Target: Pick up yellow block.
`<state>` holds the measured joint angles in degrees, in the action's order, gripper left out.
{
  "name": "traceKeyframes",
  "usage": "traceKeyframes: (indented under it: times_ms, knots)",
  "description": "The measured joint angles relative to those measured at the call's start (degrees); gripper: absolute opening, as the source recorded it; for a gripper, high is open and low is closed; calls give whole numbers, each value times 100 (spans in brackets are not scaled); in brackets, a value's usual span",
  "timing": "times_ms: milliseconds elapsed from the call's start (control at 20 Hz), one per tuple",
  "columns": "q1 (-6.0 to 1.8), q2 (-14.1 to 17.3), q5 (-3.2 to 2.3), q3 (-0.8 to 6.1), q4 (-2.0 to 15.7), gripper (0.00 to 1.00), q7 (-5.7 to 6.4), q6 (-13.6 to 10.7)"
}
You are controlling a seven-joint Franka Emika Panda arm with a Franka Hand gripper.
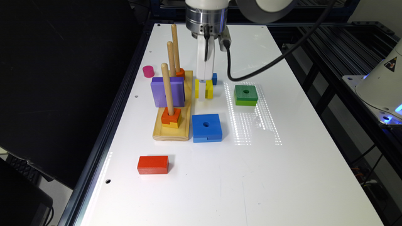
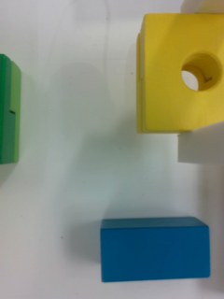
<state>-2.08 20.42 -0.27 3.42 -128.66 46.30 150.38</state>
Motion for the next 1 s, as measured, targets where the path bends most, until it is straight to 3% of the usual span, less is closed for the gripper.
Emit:
traceKeyframes:
  times_ms: [450,700,1000]
  knots:
    - [0,-86,0,2,-30,0,0,-26]
    - [-1,-578,11,10,-53,0,0,-507]
    - [-1,-623,12,12,-117,0,0,-520]
